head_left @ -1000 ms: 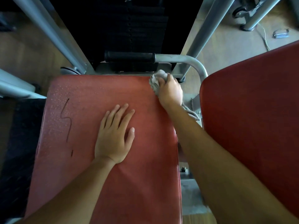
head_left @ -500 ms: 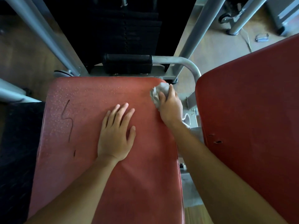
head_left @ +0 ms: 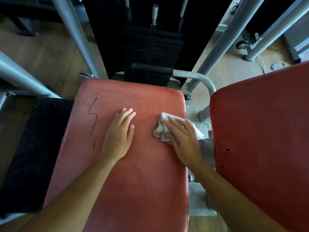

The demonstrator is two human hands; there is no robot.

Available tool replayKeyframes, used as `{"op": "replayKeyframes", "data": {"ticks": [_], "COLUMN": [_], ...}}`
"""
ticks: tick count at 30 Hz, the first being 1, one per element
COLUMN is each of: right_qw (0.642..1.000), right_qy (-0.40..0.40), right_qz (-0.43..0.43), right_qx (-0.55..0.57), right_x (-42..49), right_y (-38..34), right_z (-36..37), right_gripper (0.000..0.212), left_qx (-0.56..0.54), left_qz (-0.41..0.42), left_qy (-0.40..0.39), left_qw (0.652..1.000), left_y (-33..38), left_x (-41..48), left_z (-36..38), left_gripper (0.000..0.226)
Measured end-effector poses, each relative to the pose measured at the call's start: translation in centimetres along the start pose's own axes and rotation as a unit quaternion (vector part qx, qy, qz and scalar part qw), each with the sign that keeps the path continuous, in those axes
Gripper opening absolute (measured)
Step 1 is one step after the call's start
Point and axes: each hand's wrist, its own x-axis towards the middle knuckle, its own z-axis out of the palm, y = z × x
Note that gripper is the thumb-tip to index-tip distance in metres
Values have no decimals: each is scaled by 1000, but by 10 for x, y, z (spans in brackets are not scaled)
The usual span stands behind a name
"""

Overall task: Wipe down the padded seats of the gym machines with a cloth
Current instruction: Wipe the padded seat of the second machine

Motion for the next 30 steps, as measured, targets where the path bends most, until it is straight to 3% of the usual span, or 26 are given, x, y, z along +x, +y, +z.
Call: {"op": "replayKeyframes", "data": {"ticks": [2,4,9,14,20,24,30], "right_qw": [993,989,989,990,984,986,980], "right_qy": [-40,-53,-48,-62,-101,-111,-98], "right_qz": [65,108,15,-6,45,45,168], "right_qx": [-85,-91,-139,-129,-141,-115,-44], "right_x": [-6,-5,42,124,195,186,166], "right_y": [2,0,3,3,7,18,55], "right_z": [6,19,32,39,27,12,-10], "right_gripper": [51,50,48,50,39,39,35], "left_qx": [41,74,97,103,107,101,97], "left_qz": [24,29,21,8,-5,-9,-40], "left_qy": [-12,-14,-19,-35,-37,-31,7], "left_qw": [999,997,995,994,994,994,995], "left_y": [-6,-6,-4,-3,0,2,4], "left_x": [-2,-2,0,3,7,6,39], "left_z": [2,7,9,7,4,3,-2], "left_gripper": [45,44,47,48,46,45,40]}}
